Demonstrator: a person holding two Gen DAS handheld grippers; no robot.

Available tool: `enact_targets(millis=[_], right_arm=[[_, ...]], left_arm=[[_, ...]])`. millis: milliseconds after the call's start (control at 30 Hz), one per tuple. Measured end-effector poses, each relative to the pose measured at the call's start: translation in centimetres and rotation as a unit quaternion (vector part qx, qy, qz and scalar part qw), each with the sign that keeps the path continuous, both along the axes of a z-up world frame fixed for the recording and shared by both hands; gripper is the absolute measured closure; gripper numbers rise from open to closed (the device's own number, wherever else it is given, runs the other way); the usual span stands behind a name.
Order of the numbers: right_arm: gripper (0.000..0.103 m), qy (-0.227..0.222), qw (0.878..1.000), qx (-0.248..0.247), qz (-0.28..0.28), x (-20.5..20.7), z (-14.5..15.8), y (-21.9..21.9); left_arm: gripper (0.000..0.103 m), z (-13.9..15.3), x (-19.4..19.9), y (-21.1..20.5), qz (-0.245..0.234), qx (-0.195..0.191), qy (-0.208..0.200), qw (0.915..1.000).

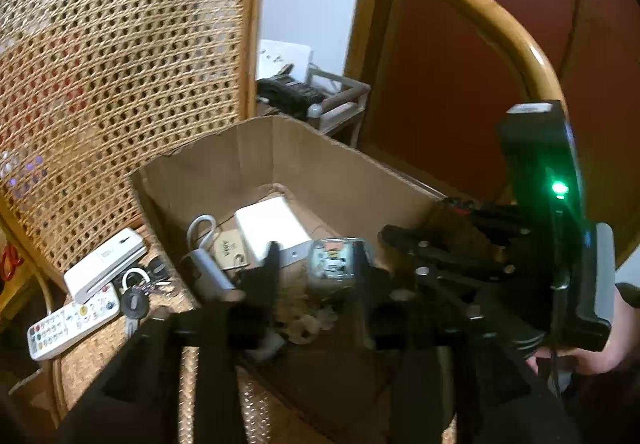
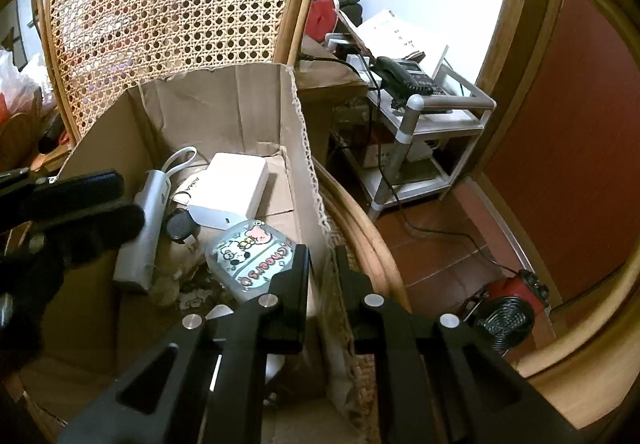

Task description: Organize rigid objects

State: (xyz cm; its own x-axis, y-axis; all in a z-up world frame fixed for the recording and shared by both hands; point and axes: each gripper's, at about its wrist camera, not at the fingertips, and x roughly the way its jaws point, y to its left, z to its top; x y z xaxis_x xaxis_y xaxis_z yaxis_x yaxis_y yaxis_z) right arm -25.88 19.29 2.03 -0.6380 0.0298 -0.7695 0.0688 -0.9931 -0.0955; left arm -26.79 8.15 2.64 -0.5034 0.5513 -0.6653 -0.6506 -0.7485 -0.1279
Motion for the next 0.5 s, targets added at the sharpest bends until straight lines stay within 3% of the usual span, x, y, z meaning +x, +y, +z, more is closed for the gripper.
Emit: enact_targets(millis=[67, 100, 300, 500], right_arm=[[0.09, 0.0, 1.0, 0.0, 0.002, 0.0, 0.0, 0.0], [0.089, -0.001, 1.0, -0.001, 0.001, 0.0, 0.0, 0.0], [0.089, -0.002, 1.0, 0.0, 0.002, 0.1, 0.0, -0.1], [0.088, -0.002, 1.0, 0.0, 0.003, 0.1, -0.1, -0.2]], left_arm=[[0.006, 0.3, 0.2, -0.3, 0.024, -0.007, 0.028, 0.9993], [0.004, 0.6, 0.3, -0.9, 0.043, -0.007, 0.046, 0.998], [0.003, 1.3, -1.7, -5.5, 0.097, 0.026, 0.029, 0.9945], [0.002, -0.6, -4.5, -11.4, 0.192, -0.01, -0.009, 0.9813]])
